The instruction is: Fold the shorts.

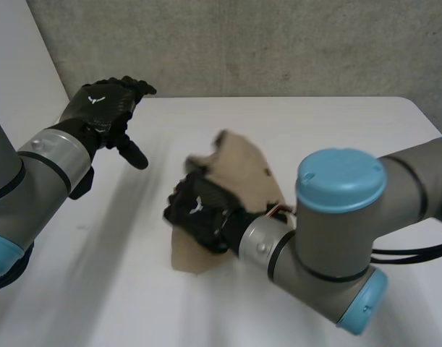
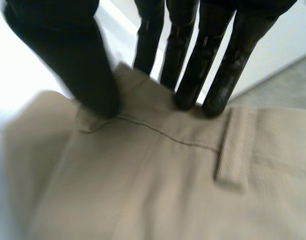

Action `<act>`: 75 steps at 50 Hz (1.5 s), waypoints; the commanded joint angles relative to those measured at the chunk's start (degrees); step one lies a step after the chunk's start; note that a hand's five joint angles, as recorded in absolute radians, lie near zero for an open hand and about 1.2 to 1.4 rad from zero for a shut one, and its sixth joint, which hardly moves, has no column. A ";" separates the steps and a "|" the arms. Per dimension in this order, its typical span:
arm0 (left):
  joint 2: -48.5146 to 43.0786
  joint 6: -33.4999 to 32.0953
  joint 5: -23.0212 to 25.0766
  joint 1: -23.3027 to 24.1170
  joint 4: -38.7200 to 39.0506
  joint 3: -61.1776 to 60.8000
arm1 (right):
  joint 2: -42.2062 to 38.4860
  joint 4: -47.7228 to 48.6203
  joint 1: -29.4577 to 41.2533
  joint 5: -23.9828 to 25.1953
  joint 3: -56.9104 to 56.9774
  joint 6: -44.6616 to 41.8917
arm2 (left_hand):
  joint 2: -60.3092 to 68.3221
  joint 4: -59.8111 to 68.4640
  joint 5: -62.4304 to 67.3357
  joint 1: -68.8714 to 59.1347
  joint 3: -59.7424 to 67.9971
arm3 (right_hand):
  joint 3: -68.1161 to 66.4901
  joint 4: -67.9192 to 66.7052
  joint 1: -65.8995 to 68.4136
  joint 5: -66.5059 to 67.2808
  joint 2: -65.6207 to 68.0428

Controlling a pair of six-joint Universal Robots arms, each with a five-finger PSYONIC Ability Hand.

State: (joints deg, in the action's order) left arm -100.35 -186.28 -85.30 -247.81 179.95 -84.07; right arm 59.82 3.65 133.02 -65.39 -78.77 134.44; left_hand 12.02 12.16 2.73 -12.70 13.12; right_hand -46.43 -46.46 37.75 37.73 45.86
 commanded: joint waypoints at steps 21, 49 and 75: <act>-17.15 6.11 -6.54 13.75 0.76 7.16 | -1.53 -8.99 -13.58 -5.79 10.21 41.97 | -0.97 -1.10 -1.68 1.64 -2.06 | 36.43 36.46 -27.75 -37.73 -35.86; -32.10 -3.74 -15.86 15.60 -6.45 13.14 | -16.93 -12.52 -14.54 -9.32 15.93 28.60 | -1.64 -1.78 -2.35 2.32 -2.73 | 36.43 36.46 -27.75 -37.73 -35.86; 3.58 -0.58 -8.75 4.01 -9.87 15.33 | 15.76 -10.06 -20.60 -28.12 15.41 34.05 | -1.97 -2.11 -2.69 2.65 -3.07 | 36.43 36.46 -27.75 -37.73 -35.86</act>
State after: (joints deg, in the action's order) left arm -102.82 -188.95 -99.18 -238.29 172.67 -69.49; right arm 70.64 -6.07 114.84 -89.69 -63.11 168.13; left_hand 10.13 12.15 2.57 -9.29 10.32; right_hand -12.23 -13.66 9.12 3.68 12.59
